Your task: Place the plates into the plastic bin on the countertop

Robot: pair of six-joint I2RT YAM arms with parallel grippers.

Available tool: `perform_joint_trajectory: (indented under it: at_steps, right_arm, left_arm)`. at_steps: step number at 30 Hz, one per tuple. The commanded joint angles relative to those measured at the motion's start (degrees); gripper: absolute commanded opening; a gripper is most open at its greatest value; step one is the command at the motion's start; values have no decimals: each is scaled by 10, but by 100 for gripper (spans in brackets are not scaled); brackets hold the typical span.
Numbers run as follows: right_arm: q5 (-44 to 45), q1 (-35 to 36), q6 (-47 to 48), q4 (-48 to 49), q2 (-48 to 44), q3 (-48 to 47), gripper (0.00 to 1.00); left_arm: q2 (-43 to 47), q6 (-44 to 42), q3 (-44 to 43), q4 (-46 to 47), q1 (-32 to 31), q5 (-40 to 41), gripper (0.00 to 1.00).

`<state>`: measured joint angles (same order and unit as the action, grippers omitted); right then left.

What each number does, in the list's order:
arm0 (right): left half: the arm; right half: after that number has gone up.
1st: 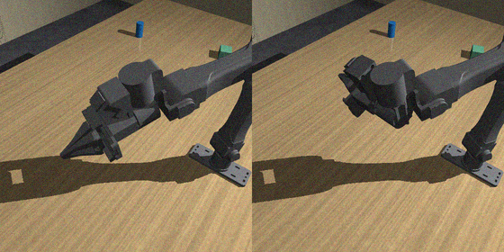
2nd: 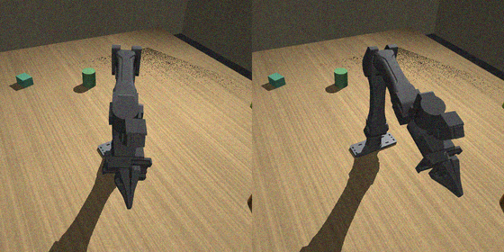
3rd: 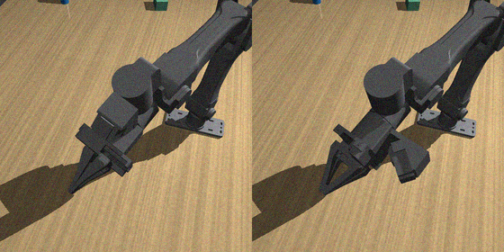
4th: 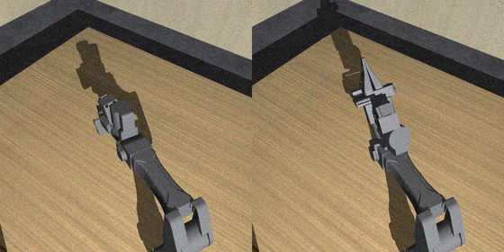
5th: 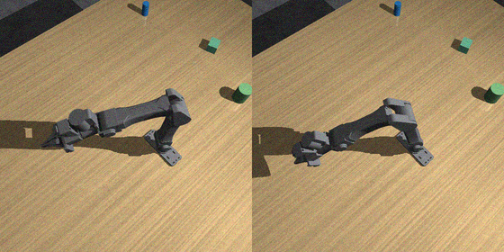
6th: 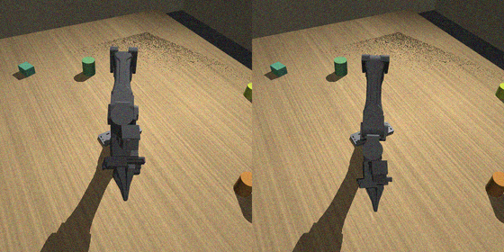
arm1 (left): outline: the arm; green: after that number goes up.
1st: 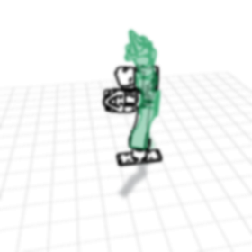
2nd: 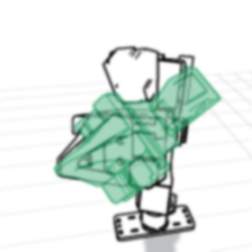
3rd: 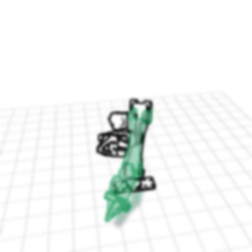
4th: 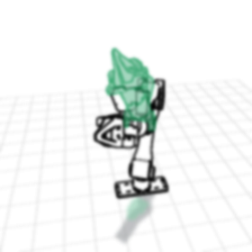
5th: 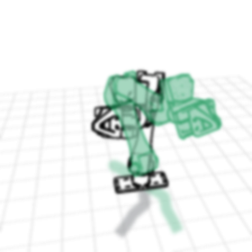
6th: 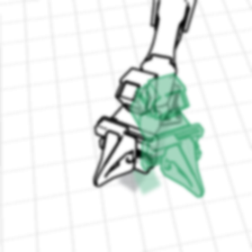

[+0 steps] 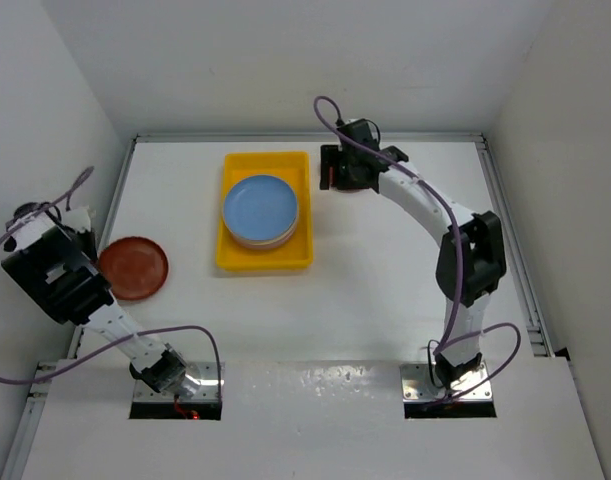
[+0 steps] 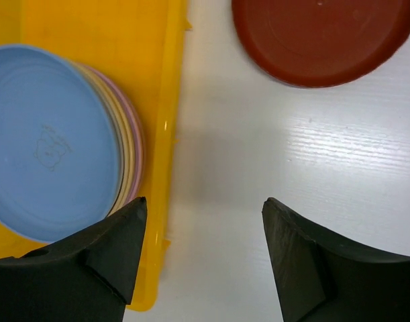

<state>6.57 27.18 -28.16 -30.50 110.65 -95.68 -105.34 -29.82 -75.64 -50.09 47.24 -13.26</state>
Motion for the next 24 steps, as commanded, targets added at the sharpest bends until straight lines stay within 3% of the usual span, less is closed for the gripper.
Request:
perform_joint_trajectory:
  at_steps: [1,6,10,13,14,17,24]
  right_arm:
    - [-30,-37,-51,36,-42,25,69]
    - [-38,-91,-104,50,-68,82,65]
    - [-30,-100,-103,58,-80,109,65]
    - [-18,-104,-102,68,-81,124,65]
    - [-21,-103,-102,60,-79,125,65]
    - [-21,-108,-106,58,-76,124,65]
    - [-24,-116,-107,55,-76,134,65]
  left_arm:
    - [66,45,-90,15,-3,-114,0]
    - [85,144,-264,15,-54,-120,0]
    - [97,187,-335,10,-115,-178,0]
    - [92,195,-304,10,-227,-180,0]
    - [81,186,-293,10,-294,-166,0]
    - [38,200,-285,10,-379,-158,0]
    - [-50,197,-303,16,-478,-111,0]
